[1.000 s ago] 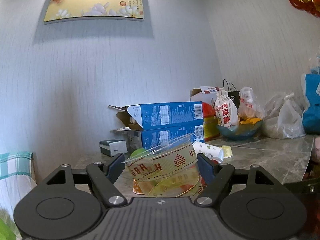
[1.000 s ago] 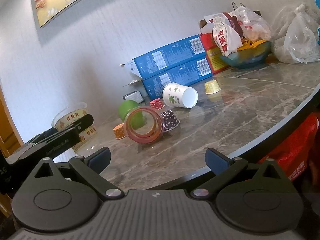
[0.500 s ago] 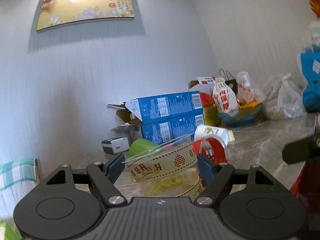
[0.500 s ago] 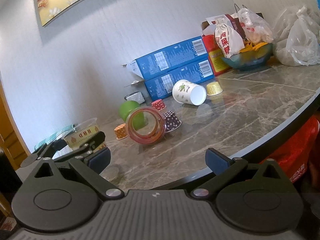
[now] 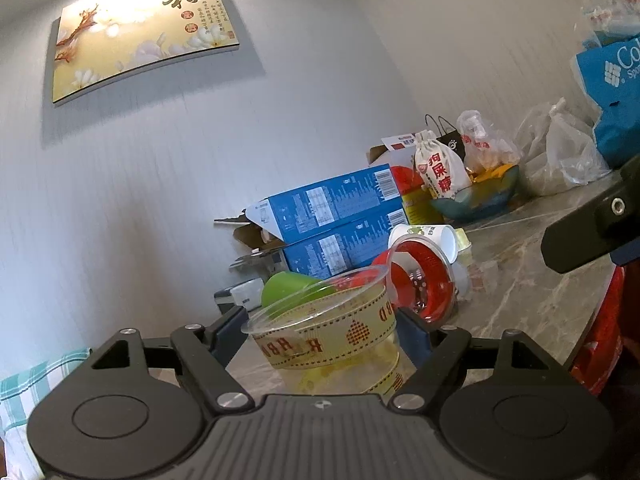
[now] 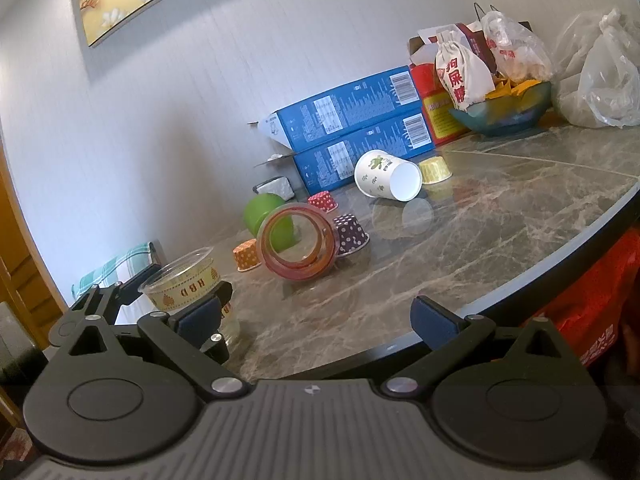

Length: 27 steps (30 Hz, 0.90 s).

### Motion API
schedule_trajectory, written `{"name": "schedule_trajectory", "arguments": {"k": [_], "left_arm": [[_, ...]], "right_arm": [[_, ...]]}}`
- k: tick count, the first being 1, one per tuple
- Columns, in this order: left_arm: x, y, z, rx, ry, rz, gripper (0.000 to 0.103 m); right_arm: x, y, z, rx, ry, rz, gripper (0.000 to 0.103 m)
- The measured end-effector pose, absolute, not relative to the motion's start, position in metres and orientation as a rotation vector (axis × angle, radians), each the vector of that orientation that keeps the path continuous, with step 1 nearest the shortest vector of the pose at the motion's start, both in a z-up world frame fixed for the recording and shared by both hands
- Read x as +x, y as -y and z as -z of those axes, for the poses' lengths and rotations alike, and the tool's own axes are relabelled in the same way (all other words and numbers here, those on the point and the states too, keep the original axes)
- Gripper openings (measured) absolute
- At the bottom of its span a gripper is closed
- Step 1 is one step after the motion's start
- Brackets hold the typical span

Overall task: Flip cup upright
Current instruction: 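Rotate the held clear cup upright with the left tool, then lower the upright clear cup onto the table and open the left tool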

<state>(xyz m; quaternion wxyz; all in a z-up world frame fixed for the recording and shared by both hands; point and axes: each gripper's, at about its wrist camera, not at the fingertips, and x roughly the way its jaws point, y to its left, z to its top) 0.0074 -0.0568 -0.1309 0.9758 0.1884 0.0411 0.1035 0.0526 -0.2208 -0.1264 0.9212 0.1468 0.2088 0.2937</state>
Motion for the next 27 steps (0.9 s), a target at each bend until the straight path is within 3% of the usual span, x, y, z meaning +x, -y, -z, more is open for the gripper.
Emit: {"name": "schedule_trajectory", "arguments": {"k": [6, 19, 21, 27], "left_arm": [[0.007, 0.056, 0.134, 0.382, -0.100, -0.195, 0.094], [-0.040, 0.031, 0.133, 0.253, -0.195, -0.081, 0.098], [-0.060, 0.019, 0.127, 0.172, -0.239, -0.054, 0.103], [-0.075, -0.008, 0.070, 0.029, -0.361, 0.057, 0.103]], "right_arm": [[0.051, 0.220, 0.126, 0.299, -0.432, -0.609, 0.102], [0.046, 0.223, 0.120, 0.284, -0.423, -0.590, 0.102], [0.042, 0.223, 0.115, 0.256, -0.417, -0.563, 0.102], [0.025, 0.200, 0.086, 0.064, -0.386, -0.381, 0.102]]}}
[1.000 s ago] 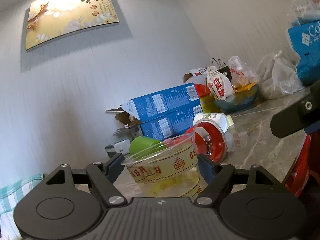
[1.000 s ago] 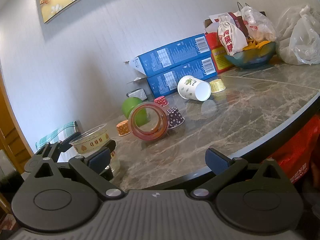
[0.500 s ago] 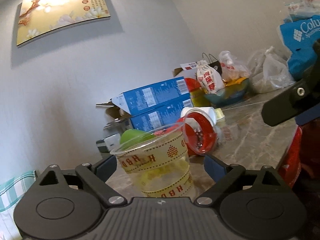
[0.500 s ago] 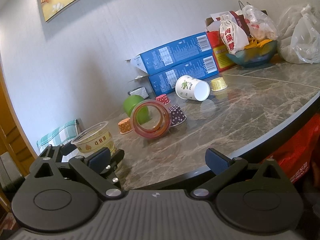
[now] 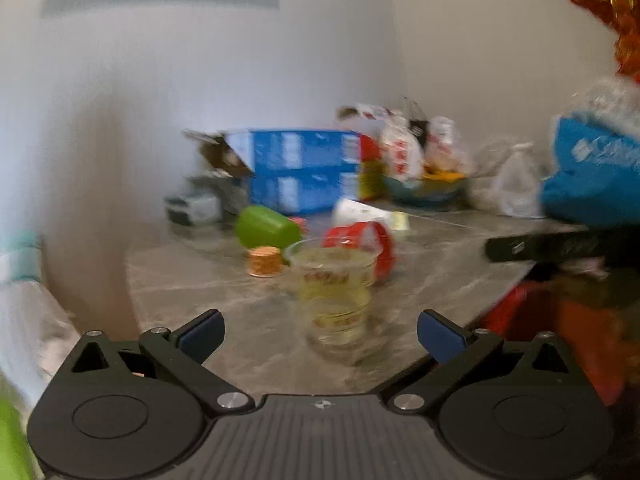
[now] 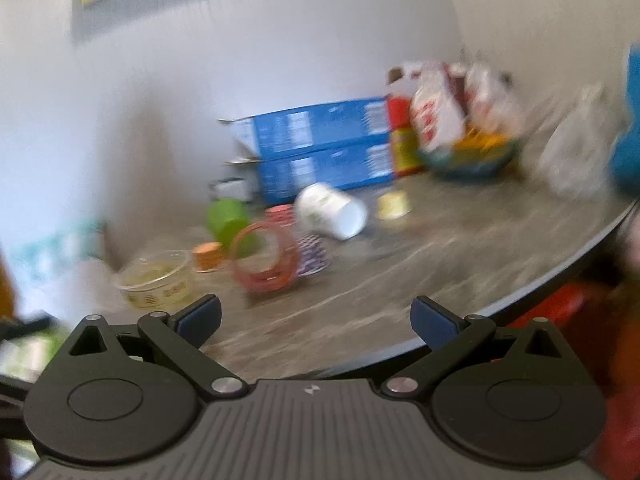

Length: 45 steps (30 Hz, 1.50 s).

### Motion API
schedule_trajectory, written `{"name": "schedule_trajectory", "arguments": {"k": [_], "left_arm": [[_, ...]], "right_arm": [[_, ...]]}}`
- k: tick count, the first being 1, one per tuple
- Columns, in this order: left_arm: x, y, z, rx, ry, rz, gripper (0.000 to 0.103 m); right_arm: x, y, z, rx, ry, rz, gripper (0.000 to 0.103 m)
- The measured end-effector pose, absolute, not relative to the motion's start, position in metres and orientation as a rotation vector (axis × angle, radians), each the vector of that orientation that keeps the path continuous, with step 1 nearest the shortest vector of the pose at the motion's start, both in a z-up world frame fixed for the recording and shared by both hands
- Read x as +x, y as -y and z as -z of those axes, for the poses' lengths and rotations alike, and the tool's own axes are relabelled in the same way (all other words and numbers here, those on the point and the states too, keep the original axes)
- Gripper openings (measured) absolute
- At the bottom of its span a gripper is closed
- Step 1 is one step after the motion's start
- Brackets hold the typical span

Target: Flip cup upright

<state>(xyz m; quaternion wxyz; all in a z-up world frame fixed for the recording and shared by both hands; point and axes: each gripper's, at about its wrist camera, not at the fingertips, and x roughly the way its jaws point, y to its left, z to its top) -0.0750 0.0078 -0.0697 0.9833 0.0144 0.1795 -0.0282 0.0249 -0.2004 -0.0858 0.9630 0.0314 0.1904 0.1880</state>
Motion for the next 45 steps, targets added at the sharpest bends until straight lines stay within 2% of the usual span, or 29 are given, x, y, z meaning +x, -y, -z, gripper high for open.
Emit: {"name": "schedule_trajectory", "arguments": {"k": [3, 11, 22, 45], "left_arm": [[-0.078, -0.016, 0.041, -0.026, -0.391, 0.112, 0.103], [-0.082, -0.006, 0.006, -0.025, -0.444, 0.106, 0.103], [-0.063, -0.004, 0.008, -0.105, -0.535, 0.094, 0.103], [-0.073, -0.002, 0.003, -0.095, -0.525, 0.061, 0.103]], "right_arm": [[0.017, 0.191, 0.062, -0.031, -0.389, -0.368, 0.102], [0.000, 0.204, 0.016, 0.019, -0.443, -0.486, 0.102], [0.003, 0.203, 0.012, -0.040, -0.483, -0.486, 0.102], [0.000, 0.202, 0.011, -0.045, -0.492, -0.508, 0.102]]}}
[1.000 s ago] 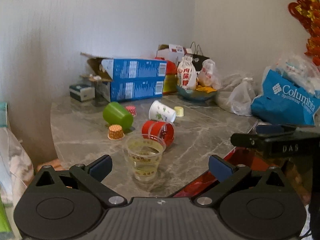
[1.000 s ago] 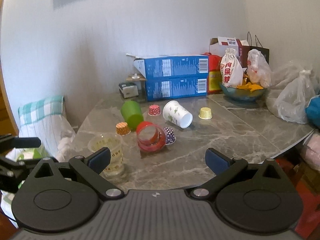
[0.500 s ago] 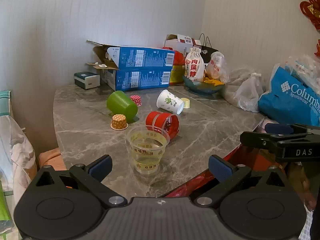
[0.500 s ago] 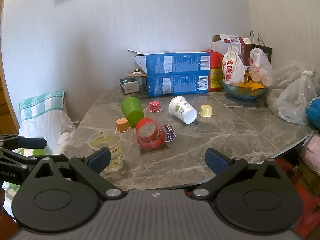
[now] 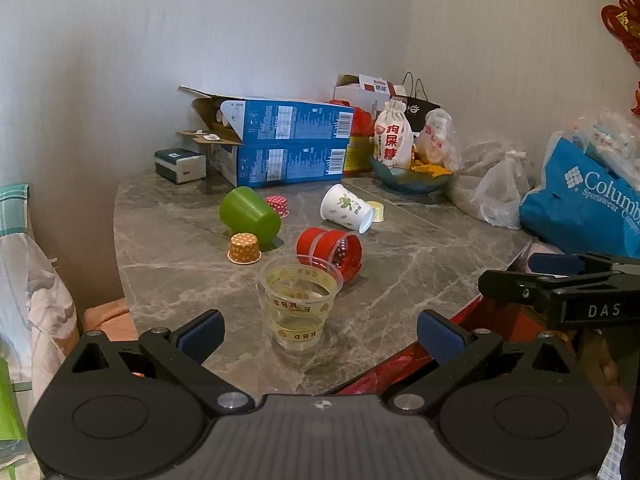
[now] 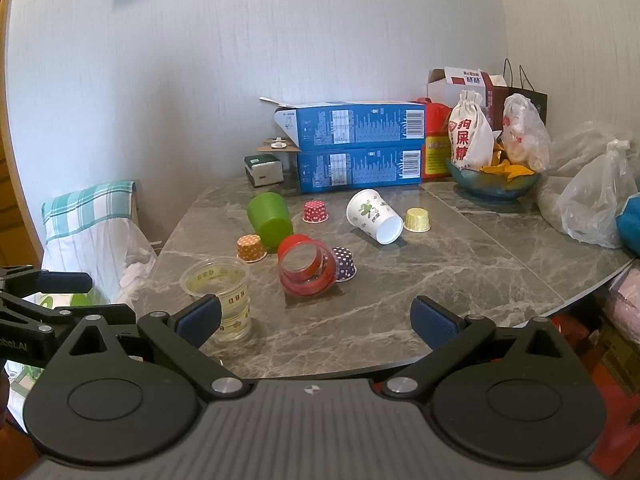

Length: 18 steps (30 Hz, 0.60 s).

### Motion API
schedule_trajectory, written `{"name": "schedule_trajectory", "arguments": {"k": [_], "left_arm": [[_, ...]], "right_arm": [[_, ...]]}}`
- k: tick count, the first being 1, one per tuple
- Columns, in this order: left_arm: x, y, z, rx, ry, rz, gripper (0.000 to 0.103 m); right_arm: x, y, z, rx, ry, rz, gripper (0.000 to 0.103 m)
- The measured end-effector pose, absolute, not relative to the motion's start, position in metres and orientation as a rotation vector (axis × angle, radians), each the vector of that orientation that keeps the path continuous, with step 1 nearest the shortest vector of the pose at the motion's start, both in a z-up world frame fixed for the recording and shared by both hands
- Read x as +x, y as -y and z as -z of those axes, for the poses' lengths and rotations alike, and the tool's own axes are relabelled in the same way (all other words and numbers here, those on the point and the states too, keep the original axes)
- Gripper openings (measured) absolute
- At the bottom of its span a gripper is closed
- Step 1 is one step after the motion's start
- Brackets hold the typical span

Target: Flip cup upright

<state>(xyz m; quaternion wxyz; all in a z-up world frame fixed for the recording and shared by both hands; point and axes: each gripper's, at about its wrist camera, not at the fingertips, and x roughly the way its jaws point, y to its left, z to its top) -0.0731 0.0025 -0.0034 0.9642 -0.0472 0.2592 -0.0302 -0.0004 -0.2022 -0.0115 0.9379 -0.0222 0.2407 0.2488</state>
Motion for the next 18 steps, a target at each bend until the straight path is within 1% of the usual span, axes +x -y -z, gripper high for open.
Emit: {"name": "schedule_trajectory", "arguments": {"k": [18], "left_arm": [[-0.0778, -0.0019, 0.0029, -0.096, -0.533, 0.035, 0.103]], "right_arm": [[-0.0058, 0.2011, 0.0107, -0.050, -0.489, -0.520, 0.102]]}}
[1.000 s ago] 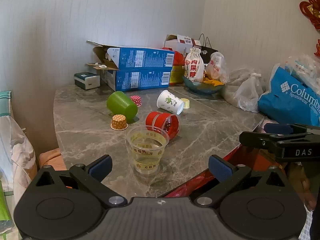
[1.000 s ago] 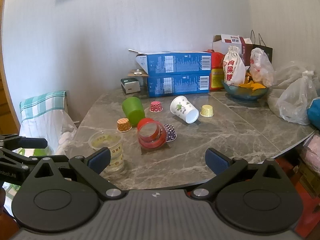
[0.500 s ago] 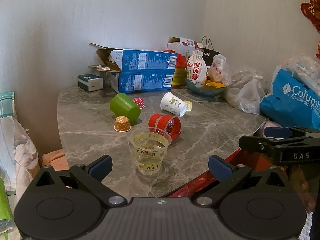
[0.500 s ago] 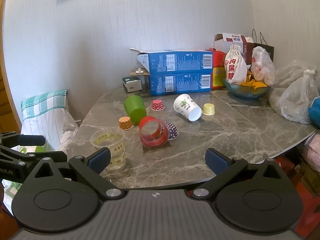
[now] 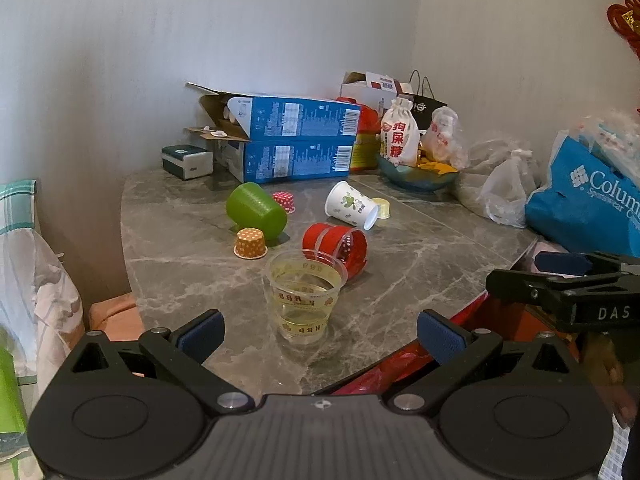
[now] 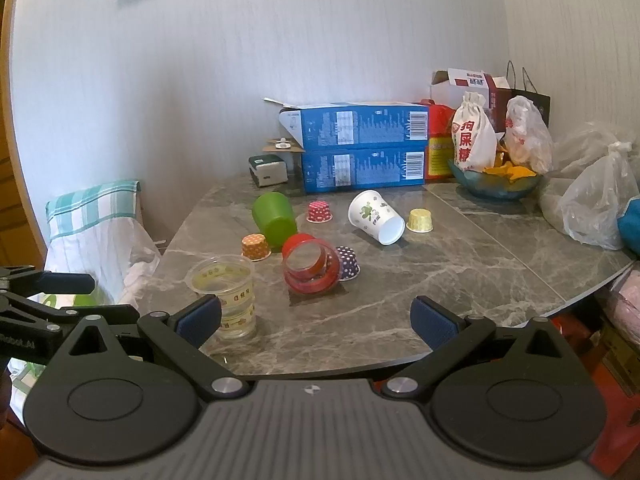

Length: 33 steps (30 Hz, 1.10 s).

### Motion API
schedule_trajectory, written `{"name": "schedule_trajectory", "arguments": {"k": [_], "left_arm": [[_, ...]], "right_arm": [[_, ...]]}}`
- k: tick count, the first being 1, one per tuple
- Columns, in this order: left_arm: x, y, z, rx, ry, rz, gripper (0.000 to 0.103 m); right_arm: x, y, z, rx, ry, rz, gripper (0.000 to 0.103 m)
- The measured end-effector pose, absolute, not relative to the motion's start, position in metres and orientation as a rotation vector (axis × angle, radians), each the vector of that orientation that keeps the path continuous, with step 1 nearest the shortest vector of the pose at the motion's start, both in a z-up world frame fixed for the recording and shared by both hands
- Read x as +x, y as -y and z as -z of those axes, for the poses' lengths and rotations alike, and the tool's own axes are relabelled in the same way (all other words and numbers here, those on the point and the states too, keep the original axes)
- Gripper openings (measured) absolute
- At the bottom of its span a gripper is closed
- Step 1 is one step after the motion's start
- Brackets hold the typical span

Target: Flip cup upright

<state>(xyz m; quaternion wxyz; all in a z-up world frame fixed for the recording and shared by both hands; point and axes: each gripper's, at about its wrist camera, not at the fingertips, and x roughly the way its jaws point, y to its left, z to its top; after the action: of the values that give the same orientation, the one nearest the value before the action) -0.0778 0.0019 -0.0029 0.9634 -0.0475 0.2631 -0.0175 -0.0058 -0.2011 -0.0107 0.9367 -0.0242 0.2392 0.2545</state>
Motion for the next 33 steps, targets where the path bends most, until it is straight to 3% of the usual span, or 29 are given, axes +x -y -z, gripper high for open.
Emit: {"name": "schedule_trajectory", "arguments": {"k": [33], "left_arm": [[-0.0820, -0.0026, 0.0025, -0.108, -0.533, -0.045, 0.103]], "right_arm": [[-0.0084, 0.2006, 0.0125, -0.044, -0.498, -0.546, 0.102]]}}
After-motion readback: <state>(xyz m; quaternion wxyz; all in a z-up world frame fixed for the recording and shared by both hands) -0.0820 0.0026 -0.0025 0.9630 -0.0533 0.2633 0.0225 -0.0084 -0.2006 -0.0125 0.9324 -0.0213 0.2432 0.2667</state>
